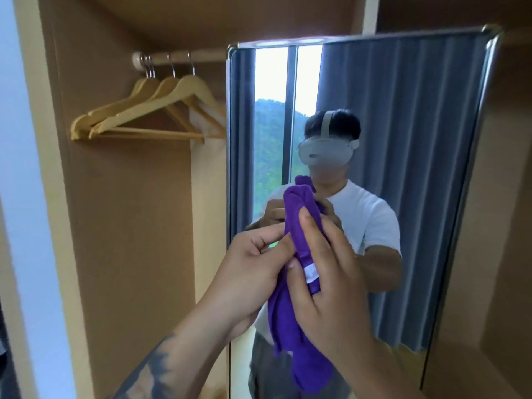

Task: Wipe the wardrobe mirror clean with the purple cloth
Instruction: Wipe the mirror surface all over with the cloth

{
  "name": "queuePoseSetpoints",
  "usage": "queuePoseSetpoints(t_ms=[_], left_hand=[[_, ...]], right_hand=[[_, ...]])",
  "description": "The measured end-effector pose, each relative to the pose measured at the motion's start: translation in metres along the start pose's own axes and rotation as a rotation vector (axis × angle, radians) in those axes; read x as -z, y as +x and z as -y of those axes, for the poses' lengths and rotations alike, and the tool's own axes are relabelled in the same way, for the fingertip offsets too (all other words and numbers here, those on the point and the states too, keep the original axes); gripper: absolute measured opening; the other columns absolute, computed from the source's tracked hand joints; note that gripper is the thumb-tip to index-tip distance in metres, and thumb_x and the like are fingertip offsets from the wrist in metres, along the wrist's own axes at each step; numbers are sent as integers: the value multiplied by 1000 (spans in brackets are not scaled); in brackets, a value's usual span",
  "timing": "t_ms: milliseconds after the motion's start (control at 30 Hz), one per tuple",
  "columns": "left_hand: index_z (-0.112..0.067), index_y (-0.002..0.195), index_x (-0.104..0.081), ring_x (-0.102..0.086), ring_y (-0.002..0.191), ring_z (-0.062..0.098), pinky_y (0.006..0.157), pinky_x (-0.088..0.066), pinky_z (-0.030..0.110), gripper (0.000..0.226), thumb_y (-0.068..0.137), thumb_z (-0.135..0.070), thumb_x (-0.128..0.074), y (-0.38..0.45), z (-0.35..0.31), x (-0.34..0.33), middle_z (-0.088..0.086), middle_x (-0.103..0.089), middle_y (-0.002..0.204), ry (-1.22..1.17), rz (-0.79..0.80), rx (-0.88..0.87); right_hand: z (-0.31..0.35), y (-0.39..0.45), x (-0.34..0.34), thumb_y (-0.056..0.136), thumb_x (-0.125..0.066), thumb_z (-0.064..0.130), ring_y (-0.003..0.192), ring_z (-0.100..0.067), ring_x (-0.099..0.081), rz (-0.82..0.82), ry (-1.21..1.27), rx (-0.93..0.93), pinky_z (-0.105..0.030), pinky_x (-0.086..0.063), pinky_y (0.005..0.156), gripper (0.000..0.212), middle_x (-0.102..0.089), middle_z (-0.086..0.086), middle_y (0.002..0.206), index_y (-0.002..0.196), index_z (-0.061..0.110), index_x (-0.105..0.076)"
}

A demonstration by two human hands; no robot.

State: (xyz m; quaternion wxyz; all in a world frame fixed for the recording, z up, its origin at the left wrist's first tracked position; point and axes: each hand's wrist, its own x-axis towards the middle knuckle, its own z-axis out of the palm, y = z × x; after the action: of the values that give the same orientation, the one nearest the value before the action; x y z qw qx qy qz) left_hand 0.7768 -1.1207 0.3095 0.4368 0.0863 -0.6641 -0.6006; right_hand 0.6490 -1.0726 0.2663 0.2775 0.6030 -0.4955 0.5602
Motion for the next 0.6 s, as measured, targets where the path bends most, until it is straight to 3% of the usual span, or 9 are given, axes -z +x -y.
queuePoseSetpoints(t_ms=[67, 133, 233, 300, 367, 467, 533, 600], left_hand=[[2, 108, -74, -70, 103, 41, 106, -52, 56, 28, 110, -17, -53, 10, -18, -3, 32, -71, 110, 116, 11, -64], [5, 104, -73, -67, 108, 36, 107, -50, 54, 33, 112, -16, -49, 21, -36, -5, 22, -71, 107, 330, -6, -227], [-28, 118, -78, -56, 122, -8, 105, -43, 14, 27, 107, -34, -54, 42, -65, 4, -14, -68, 122, 641, -249, -540], [-29, 137, -67, -49, 117, -18, 94, -32, -4, 36, 105, -40, -55, 62, -79, 15, -13, -58, 135, 752, -460, -657], [-26, 155, -47, -44, 128, -10, 100, -25, -3, 52, 106, -38, -57, 86, -88, 30, -9, -45, 150, 743, -565, -626], [-29, 166, -18, -27, 154, 13, 114, -23, 21, 68, 108, -38, -52, 117, -91, 48, 0, -24, 170, 775, -565, -574], [-27, 167, -16, -30, 149, 7, 110, -25, 13, 67, 110, -34, -49, 131, -87, 54, 1, -31, 168, 766, -540, -604], [-24, 166, -24, -46, 133, 0, 93, -32, 1, 62, 110, -28, -49, 140, -80, 59, 0, -49, 157, 719, -545, -637]], right_hand=[[-1, 23, 4, 99, -52, 18, 140, -21, -48, -69, -73, 82, -44, -48, 111, 60, -45, -1, 153, 158, 25, -40], [0, 48, 7, 97, -54, 9, 137, -24, -52, -112, -101, 120, -42, -48, 110, 60, -48, -3, 148, 155, 21, -45], [8, 90, 17, 97, -53, 12, 136, -20, -52, -144, -188, 141, -35, -45, 110, 60, -48, 1, 149, 155, 26, -44], [12, 117, 24, 98, -52, 13, 136, -22, -49, -127, -222, 158, -36, -46, 108, 61, -44, 0, 150, 156, 27, -40], [15, 145, 31, 99, -54, 14, 133, -26, -49, -131, -294, 179, -35, -45, 100, 61, -45, -5, 151, 157, 24, -40], [22, 186, 41, 101, -54, 14, 131, -33, -48, -129, -426, 197, -35, -43, 91, 58, -47, -9, 153, 157, 20, -42], [25, 212, 49, 102, -53, 16, 132, -35, -47, -107, -506, 178, -42, -48, 90, 59, -44, -6, 156, 159, 23, -38], [25, 236, 57, 103, -51, 18, 132, -35, -45, -80, -587, 156, -47, -50, 91, 59, -42, -5, 157, 160, 26, -35]])
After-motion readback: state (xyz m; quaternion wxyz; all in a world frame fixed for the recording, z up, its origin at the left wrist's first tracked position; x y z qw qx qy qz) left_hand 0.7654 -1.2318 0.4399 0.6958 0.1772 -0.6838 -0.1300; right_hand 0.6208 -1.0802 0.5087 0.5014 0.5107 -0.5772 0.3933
